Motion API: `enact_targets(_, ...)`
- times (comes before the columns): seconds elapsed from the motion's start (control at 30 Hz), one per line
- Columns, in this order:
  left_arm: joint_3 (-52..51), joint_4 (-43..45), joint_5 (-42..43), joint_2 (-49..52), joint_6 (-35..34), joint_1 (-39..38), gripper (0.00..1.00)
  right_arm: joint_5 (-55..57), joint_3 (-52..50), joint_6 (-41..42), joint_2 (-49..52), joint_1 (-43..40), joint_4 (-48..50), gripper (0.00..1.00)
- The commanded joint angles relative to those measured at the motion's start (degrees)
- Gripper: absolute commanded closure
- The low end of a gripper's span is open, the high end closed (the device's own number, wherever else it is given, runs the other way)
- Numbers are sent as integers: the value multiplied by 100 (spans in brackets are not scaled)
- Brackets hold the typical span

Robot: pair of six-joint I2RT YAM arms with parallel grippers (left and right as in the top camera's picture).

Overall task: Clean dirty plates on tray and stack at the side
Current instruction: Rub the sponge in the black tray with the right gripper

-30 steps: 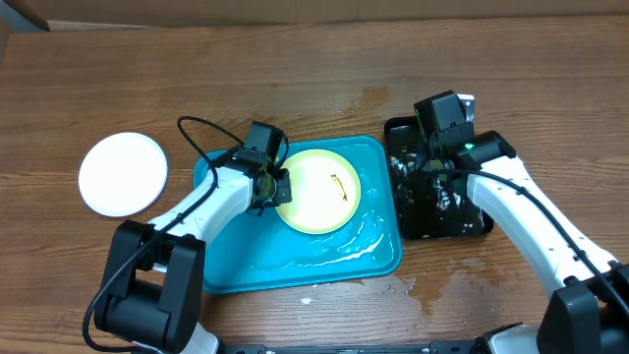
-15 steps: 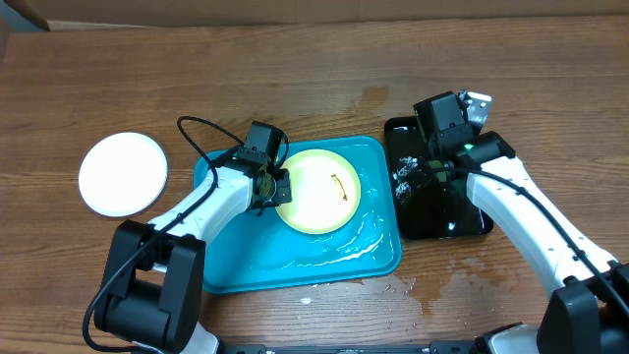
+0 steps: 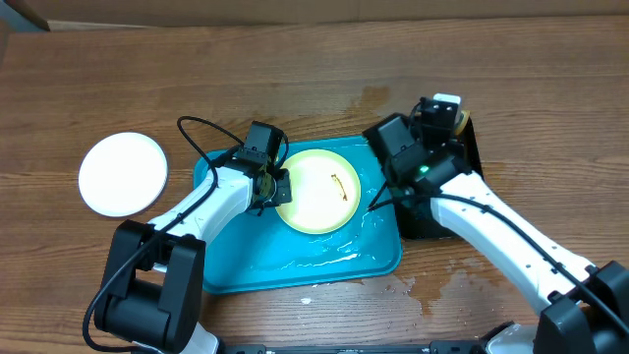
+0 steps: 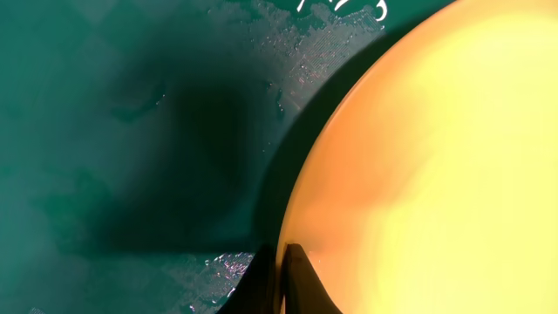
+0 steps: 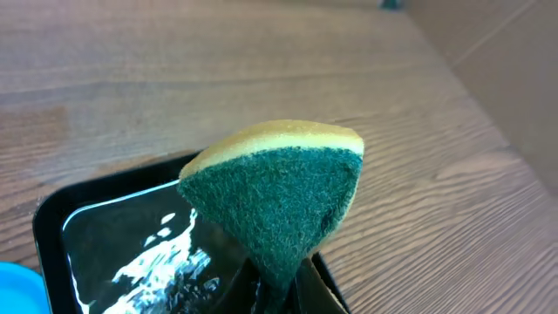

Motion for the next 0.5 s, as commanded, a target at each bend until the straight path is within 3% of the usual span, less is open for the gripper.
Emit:
enact_targets(0.0,-63,-17,-175,4,26,20,96,544,-35,90,2,31,44,96)
enact_targets(0.47,-63,-13,-175,4,26,20,96,243,-35,107,2,24,94,96)
